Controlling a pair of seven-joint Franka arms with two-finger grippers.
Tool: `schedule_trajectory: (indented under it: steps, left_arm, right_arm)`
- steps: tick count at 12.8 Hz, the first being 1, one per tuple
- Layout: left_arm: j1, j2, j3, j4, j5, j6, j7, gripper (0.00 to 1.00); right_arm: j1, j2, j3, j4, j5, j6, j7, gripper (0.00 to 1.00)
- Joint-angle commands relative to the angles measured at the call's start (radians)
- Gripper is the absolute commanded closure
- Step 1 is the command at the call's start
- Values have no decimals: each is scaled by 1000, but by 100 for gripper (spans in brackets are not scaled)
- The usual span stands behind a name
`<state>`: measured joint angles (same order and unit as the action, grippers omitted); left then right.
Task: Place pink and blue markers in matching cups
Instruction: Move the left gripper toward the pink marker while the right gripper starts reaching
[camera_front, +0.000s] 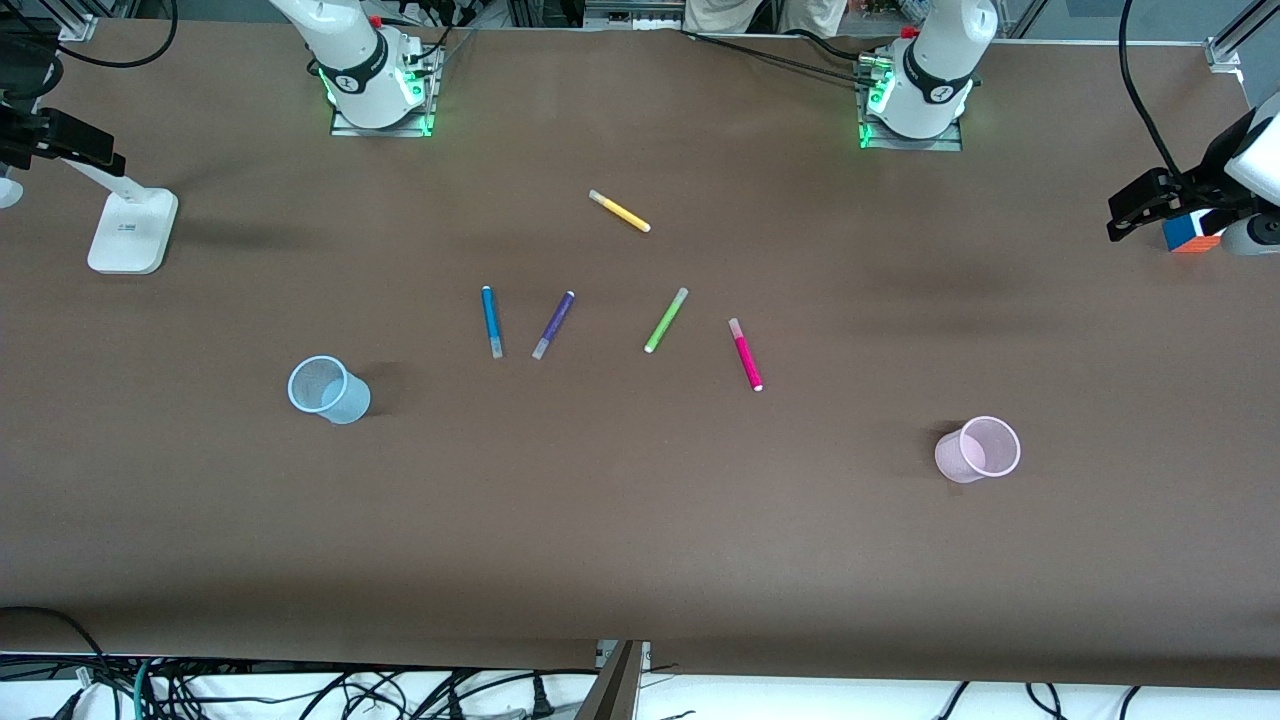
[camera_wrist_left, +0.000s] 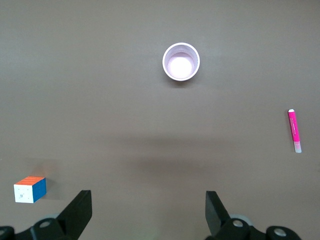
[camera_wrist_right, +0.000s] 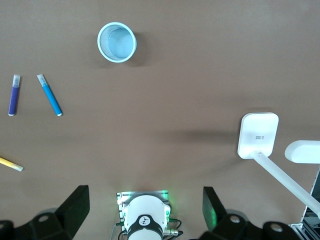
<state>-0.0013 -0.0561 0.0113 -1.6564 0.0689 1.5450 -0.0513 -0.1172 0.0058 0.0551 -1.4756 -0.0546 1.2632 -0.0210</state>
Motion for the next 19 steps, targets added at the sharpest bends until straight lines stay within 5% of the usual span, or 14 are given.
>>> schedule_trajectory:
  steps: [1, 14, 19]
  left_arm:
    - [7, 7, -8, 18, 20, -19, -4, 0]
    - [-5, 67, -74, 23, 17, 18, -113, 0]
    - [-20, 180, -111, 104, 14, 80, -255, 0]
  right_arm:
    - [-12, 7, 6, 21, 15, -7, 10, 0]
    - [-9, 11, 8, 23, 15, -1, 10, 0]
    - [-6, 16, 9, 23, 13, 5, 10, 0]
